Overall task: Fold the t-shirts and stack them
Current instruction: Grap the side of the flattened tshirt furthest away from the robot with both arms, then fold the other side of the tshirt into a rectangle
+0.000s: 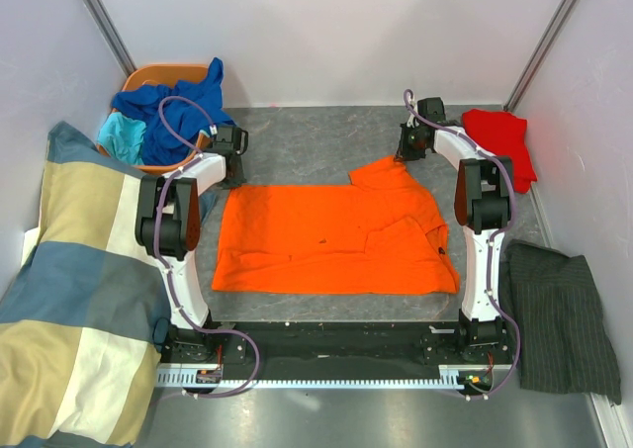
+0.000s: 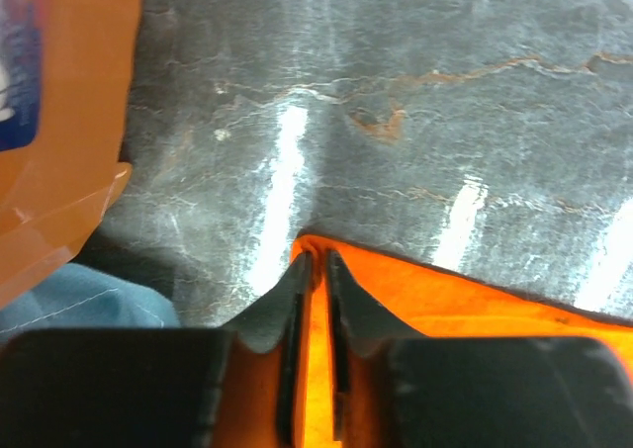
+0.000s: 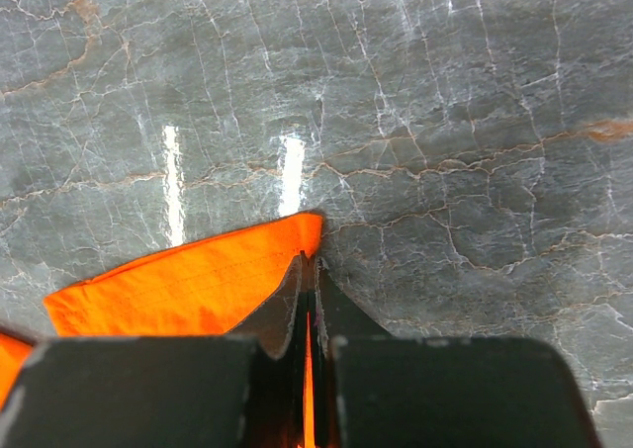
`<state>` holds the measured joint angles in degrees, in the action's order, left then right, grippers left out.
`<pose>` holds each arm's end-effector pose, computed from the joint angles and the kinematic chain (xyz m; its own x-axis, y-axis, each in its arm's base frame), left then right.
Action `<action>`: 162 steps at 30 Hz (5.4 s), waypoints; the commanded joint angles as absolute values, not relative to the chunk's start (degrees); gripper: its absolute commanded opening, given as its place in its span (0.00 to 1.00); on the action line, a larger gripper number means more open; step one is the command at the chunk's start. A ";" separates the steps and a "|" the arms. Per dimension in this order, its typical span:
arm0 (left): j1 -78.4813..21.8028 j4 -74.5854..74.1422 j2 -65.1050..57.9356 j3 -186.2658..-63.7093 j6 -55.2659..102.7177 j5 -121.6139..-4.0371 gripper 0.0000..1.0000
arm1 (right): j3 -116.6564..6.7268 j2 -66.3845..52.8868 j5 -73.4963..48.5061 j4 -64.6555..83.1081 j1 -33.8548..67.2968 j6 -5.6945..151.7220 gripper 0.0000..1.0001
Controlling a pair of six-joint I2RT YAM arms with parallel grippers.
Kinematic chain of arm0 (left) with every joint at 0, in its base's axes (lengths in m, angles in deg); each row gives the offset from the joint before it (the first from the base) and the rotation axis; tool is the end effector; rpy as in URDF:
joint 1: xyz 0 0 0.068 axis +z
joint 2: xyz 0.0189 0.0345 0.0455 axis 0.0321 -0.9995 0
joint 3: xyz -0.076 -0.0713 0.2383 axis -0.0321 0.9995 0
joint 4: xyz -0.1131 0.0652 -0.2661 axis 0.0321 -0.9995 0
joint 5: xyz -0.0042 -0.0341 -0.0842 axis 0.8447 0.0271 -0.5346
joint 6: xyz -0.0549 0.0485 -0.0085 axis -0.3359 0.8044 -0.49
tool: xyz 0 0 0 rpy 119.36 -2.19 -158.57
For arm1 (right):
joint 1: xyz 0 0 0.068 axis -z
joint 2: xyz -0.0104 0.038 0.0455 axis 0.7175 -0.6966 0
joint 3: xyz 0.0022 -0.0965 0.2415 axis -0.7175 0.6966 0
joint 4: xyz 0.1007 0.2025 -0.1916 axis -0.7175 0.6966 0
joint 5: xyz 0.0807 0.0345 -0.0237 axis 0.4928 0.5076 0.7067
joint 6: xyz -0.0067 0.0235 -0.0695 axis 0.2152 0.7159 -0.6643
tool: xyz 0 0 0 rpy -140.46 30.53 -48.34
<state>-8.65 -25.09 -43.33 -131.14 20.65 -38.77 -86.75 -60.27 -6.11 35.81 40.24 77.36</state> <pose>0.4545 -0.0374 0.1046 -0.8227 -0.1470 -0.5491 -0.2387 0.9660 0.0991 0.5483 0.0689 0.1080 -0.8391 0.1062 -0.5335 -0.0744 0.9491 0.3060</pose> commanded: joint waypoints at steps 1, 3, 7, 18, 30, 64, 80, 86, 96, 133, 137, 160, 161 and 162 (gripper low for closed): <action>-9.05 -27.46 -45.86 -132.09 23.70 -39.98 0.09 | -84.89 -60.23 -5.90 39.48 40.14 77.18 0.00; -8.96 -27.55 -45.95 -132.10 23.79 -39.80 0.02 | -84.80 -60.23 -5.90 39.48 40.14 77.10 0.00; -9.31 -27.55 -45.87 -131.92 23.79 -39.27 0.02 | -84.71 -60.05 -5.81 39.48 40.13 77.18 0.00; -10.01 -27.99 -37.09 -131.83 24.32 -39.18 0.02 | -82.43 -50.31 -12.04 38.25 40.75 80.08 0.00; -9.92 -29.39 -28.47 -128.06 22.39 -39.09 0.02 | -71.36 -35.64 -15.31 38.25 43.74 87.37 0.00; -9.84 -33.96 -23.19 -121.55 21.86 -38.22 0.02 | -36.03 3.66 -16.71 48.53 43.74 93.97 0.00; -9.93 -36.34 -16.51 -113.64 21.95 -40.85 0.02 | -30.13 11.05 -16.27 52.48 43.65 95.12 0.00; -9.92 -37.04 -14.58 -112.15 22.21 -40.94 0.02 | -29.52 12.28 -15.83 54.15 43.65 95.47 0.00; -9.84 -38.71 -11.77 -110.04 22.21 -42.79 0.02 | -28.38 15.44 -16.18 58.46 43.56 95.20 0.00; -9.84 -38.72 8.81 -107.31 11.67 -31.70 0.61 | -30.66 6.84 -17.41 49.52 43.65 92.92 0.66; -9.92 -31.53 6.53 -106.35 10.61 -37.68 0.60 | -31.97 3.06 -17.15 44.76 43.56 93.27 0.66; -31.80 -13.58 -6.13 -107.66 9.03 -52.28 0.51 | -35.58 -6.44 -1.25 34.91 35.40 87.56 0.59; -31.98 -13.31 -6.49 -107.58 8.94 -52.37 0.51 | -35.75 -7.40 -1.41 34.74 34.61 87.03 0.59; -31.99 -13.22 -6.49 -107.40 8.85 -52.45 0.51 | -36.28 -8.10 -1.76 34.47 32.68 85.99 0.59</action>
